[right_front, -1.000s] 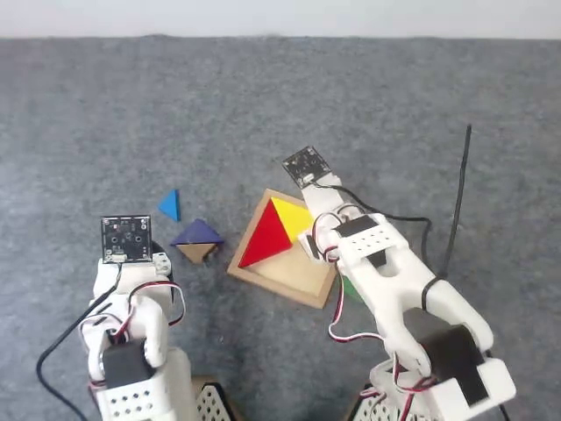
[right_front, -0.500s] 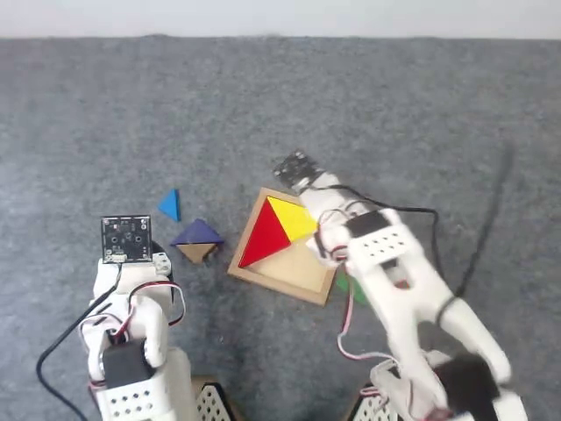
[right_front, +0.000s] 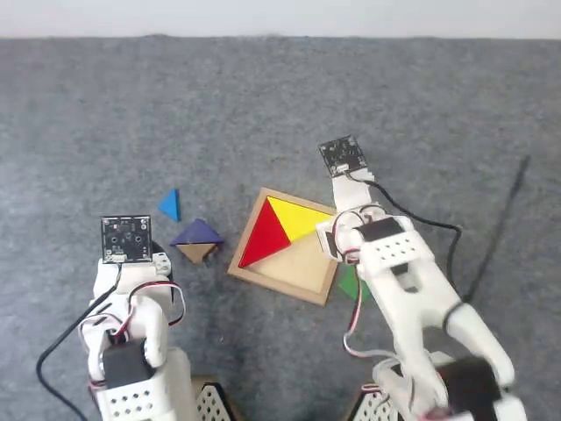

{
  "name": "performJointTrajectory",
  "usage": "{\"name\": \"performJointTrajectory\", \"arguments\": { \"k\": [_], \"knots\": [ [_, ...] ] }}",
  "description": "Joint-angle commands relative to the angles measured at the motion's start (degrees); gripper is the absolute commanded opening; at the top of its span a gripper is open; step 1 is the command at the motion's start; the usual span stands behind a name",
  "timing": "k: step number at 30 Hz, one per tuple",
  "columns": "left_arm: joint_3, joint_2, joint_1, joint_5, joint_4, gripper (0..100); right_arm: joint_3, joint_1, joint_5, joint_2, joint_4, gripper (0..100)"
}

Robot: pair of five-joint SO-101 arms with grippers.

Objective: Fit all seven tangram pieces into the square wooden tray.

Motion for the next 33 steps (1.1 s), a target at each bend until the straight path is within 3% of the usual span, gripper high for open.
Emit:
{"name": "performJointTrajectory", "arguments": {
  "k": [1,8,14,17,24,33],
  "knots": [
    [-0.48,-1.14,-0.44,-0.70,0.09,1,-7.03,0.75,-1.05,8.40,-0.84,19.1],
    [-0.48,-1.14,-0.44,-0.70,0.18,1,-14.68,0.66,-0.70,17.36,3.82,17.5],
    [-0.48,-1.14,-0.44,-0.70,0.18,1,-17.93,0.66,1.05,18.86,3.91,0.8],
    [-0.48,-1.14,-0.44,-0.70,0.18,1,-18.64,0.66,5.54,18.86,3.82,0.6],
    [-0.48,-1.14,-0.44,-0.79,0.18,1,-22.68,0.75,5.54,19.03,3.30,0.6],
    [-0.48,-1.14,-0.44,-0.79,0.18,1,-38.59,0.66,-8.79,33.45,8.13,0.6]
  ]
}}
